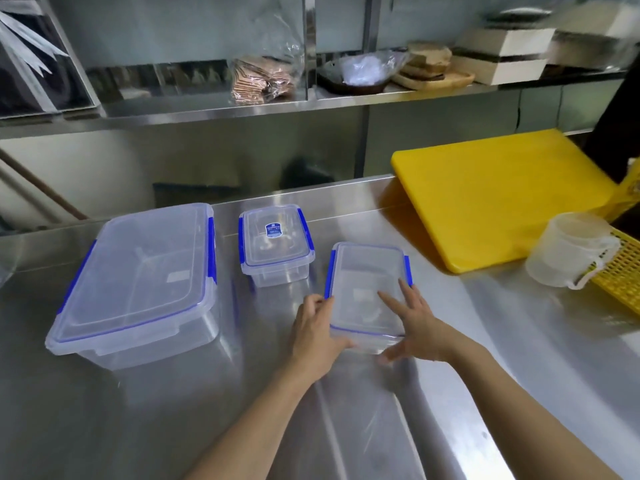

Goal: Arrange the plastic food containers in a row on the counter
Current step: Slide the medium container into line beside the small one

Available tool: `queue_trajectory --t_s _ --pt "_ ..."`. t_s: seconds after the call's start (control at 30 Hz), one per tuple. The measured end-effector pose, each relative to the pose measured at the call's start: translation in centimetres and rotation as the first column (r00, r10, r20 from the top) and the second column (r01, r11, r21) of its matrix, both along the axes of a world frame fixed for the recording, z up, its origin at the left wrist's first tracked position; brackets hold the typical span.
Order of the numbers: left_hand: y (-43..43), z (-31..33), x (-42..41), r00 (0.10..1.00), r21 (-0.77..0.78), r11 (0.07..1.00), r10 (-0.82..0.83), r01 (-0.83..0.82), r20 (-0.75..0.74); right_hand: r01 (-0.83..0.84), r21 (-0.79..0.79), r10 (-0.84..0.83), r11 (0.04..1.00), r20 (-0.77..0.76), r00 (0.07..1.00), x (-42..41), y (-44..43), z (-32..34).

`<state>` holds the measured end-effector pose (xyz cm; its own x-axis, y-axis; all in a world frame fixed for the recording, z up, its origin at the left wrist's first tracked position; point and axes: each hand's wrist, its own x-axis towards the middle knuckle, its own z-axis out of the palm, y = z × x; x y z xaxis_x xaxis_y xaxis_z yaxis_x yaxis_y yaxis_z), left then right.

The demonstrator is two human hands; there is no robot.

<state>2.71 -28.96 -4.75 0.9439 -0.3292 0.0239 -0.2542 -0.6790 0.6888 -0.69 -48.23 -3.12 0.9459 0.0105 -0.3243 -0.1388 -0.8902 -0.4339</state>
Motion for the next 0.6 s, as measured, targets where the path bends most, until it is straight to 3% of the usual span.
queue_trajectory --t_s 0.13,0.27,0.6 --pt "-1.4 0.1 1.6 0.973 0.146 0.989 -0.047 0.014 0.228 0.059 0.025 -0.062 0.998 0.158 0.986 2.0 -2.3 0.4" --pt "-3.1 0.0 3.6 0.946 0.229 0.971 -0.138 0.070 0.295 0.081 -0.024 -0.073 0.996 0.236 0.969 5.1 -3.7 0.1" --pt "-5.8 -1.8 10.9 0.975 0.398 0.910 -0.177 0.112 0.131 0.059 -0.170 -0.004 0.984 0.307 0.952 13.8 -5.6 -1.8"
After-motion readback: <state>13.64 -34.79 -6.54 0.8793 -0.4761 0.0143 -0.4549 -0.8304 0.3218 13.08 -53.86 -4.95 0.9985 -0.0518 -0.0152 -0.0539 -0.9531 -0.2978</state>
